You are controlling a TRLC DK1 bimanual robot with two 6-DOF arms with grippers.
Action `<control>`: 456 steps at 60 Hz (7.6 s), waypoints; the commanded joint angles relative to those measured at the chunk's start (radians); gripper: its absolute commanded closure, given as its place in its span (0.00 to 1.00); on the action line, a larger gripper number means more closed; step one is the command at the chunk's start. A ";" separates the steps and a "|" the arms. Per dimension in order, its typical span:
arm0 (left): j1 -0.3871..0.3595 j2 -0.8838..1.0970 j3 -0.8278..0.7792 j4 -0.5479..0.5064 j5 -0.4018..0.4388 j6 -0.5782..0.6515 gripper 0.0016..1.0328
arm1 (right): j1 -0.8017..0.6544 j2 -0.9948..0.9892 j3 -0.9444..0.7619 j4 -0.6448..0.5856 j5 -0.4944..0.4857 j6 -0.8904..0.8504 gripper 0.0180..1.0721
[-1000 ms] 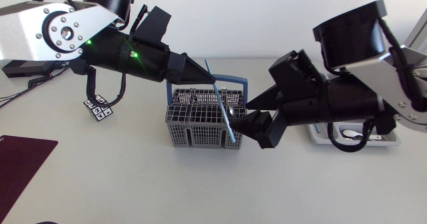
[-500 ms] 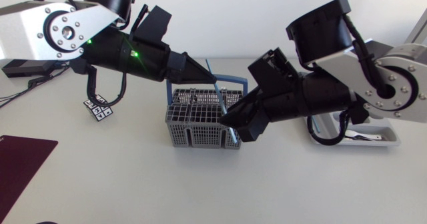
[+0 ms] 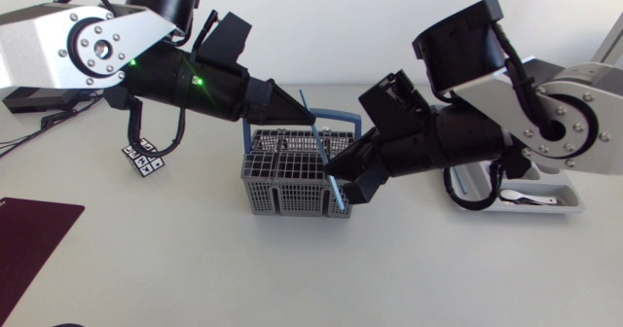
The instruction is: Transfer all utensils from the basket to the drawer tray.
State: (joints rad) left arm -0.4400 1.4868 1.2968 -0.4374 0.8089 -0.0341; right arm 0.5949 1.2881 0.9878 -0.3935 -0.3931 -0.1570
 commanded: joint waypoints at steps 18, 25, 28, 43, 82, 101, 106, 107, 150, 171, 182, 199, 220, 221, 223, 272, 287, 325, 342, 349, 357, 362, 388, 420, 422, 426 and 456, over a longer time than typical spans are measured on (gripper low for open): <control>0.058 -0.025 0.130 0.057 0.013 -0.069 0.42 | 0.011 -0.013 -0.032 -0.048 -0.013 -0.029 0.94; 0.110 -0.031 0.176 0.089 0.013 -0.122 0.42 | -0.026 -0.056 -0.060 -0.065 -0.015 -0.042 0.94; 0.130 -0.028 0.191 0.088 0.010 -0.135 0.42 | -0.067 -0.085 -0.071 -0.077 -0.020 -0.053 0.94; 0.061 0.004 0.128 0.040 -0.088 -0.058 0.42 | -0.363 -0.165 -0.113 -0.128 -0.095 -0.133 0.94; -0.121 0.193 0.096 -0.012 -0.260 -0.046 0.42 | -0.862 0.267 0.006 0.051 -0.070 -0.217 0.94; -0.161 0.270 0.108 -0.011 -0.364 -0.069 0.42 | -0.863 0.547 0.184 0.114 0.030 -0.184 0.94; -0.166 0.285 0.116 -0.011 -0.384 -0.075 0.42 | -0.862 0.596 0.222 0.116 0.048 -0.176 0.94; -0.167 0.288 0.118 -0.011 -0.392 -0.075 0.42 | -0.862 0.605 0.226 0.116 0.053 -0.176 0.94; -0.194 0.372 0.170 0.012 -0.505 -0.147 0.55 | -0.813 0.614 0.203 0.122 0.096 -0.136 0.32; -0.206 0.414 0.210 0.022 -0.507 -0.168 0.60 | -0.787 0.554 0.175 0.116 0.100 -0.131 0.32; -0.210 0.425 0.220 0.025 -0.507 -0.167 0.75 | -0.771 0.522 0.149 0.117 0.103 -0.131 0.32; -0.213 0.425 0.214 0.028 -0.507 -0.165 0.92 | -0.747 0.491 0.124 0.117 0.109 -0.134 0.32; -0.217 0.392 0.185 0.052 -0.502 -0.170 0.97 | -0.727 0.459 0.097 0.117 0.115 -0.136 0.32; -0.217 0.392 0.185 0.052 -0.501 -0.170 0.97 | -0.727 0.458 0.095 0.117 0.115 -0.136 0.32; -0.218 0.385 0.179 0.057 -0.490 -0.170 0.97 | -0.724 0.456 0.092 0.117 0.115 -0.136 0.32; -0.151 0.064 0.053 0.144 -0.266 -0.167 0.97 | -0.661 0.112 -0.026 0.084 0.079 -0.134 0.20; -0.120 -0.039 0.019 0.127 -0.180 -0.161 0.97 | -0.630 -0.087 -0.092 0.082 -0.115 -0.150 0.16; -0.163 -0.026 -0.005 -0.055 0.044 -0.021 0.97 | -0.271 -0.283 -0.227 0.076 -0.234 -0.274 0.16; -0.170 -0.008 -0.007 -0.101 0.093 0.017 0.97 | -0.187 -0.296 -0.267 0.116 -0.227 -0.288 0.26; -0.175 -0.003 -0.008 -0.113 0.098 0.033 0.97 | -0.167 -0.306 -0.271 0.124 -0.227 -0.291 0.40; -0.178 0.000 -0.013 -0.113 0.105 0.033 0.97 | -0.145 -0.308 -0.278 0.140 -0.216 -0.291 0.52; -0.178 0.000 -0.013 -0.113 0.108 0.033 0.97 | -0.130 -0.303 -0.278 0.145 -0.204 -0.291 0.58; -0.177 0.000 -0.013 -0.116 0.115 0.033 0.97 | -0.101 -0.288 -0.282 0.153 -0.182 -0.288 0.95; -0.112 -0.049 0.062 0.051 0.059 -0.079 0.42 | -0.132 -0.291 -0.294 0.061 -0.165 -0.319 0.95; -0.098 -0.051 0.068 0.075 0.050 -0.098 0.42 | -0.149 -0.296 -0.298 0.058 -0.161 -0.328 0.95; -0.080 -0.051 0.081 0.095 0.009 -0.105 0.42 | -0.204 -0.303 -0.304 0.036 -0.159 -0.358 0.95; -0.261 0.049 -0.002 0.129 -0.534 0.079 0.42 | -0.805 -0.182 -0.331 0.047 -0.236 -0.708 0.95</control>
State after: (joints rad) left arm -0.6785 1.4982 1.3205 -0.3054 0.3031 0.0063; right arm -0.1463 1.0626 0.6830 -0.3611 -0.6113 -0.7780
